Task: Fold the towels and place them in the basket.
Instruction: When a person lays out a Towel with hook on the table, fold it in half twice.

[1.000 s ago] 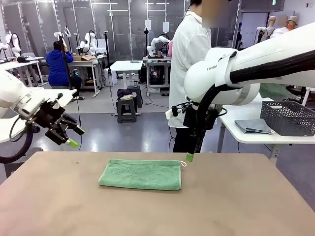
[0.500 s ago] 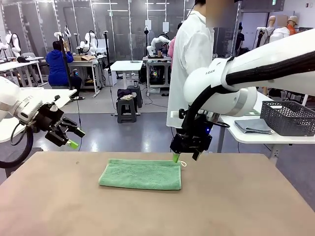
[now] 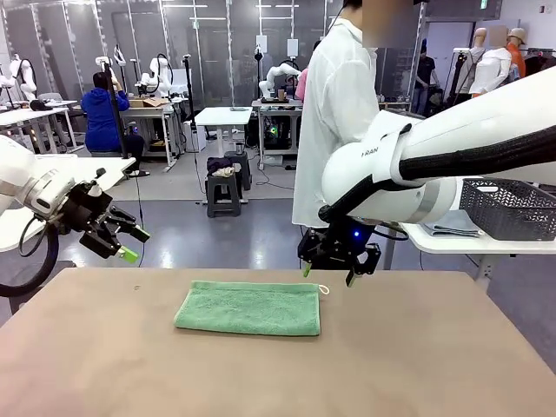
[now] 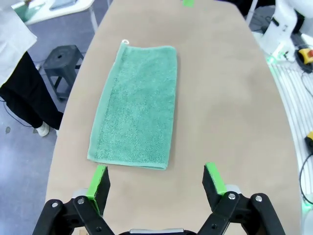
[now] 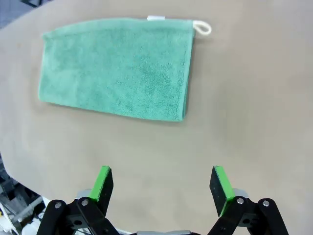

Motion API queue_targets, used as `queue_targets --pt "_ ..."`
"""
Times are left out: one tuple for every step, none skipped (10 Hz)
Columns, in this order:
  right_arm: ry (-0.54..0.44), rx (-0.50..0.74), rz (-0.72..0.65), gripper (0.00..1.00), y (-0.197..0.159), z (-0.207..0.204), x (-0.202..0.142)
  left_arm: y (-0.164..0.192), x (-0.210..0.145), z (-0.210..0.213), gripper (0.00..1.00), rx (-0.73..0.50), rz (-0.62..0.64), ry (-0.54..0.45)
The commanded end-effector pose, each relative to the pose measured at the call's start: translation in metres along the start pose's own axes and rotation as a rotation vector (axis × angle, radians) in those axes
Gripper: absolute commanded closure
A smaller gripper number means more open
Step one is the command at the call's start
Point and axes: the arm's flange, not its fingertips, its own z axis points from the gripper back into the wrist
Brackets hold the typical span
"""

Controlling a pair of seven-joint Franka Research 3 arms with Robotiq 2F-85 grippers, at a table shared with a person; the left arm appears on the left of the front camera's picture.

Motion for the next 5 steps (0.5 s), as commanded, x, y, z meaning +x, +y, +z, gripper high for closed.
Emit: queue_targets --pt "-0.003 0.002 0.040 0.00 -0.002 0.002 0.002 0.000 0.001 0.000 0.04 -0.001 -0.001 -0.001" --pt "-0.003 0.002 0.040 0.00 -0.002 0.002 0.002 0.000 0.001 0.000 0.04 -0.001 -0.001 -0.001" --pt "-0.003 0.002 0.040 0.00 -0.002 0.002 0.002 0.000 0.001 0.000 0.04 -0.001 -0.001 -0.001" --pt "0.000 0.000 0.006 0.00 0.000 0.000 0.000 0.000 0.001 0.000 0.04 -0.001 -0.001 -0.001" --pt "0.016 -0.081 0.074 0.00 0.008 -0.016 -0.001 0.000 0.001 0.000 0.04 -0.001 -0.001 -0.001"
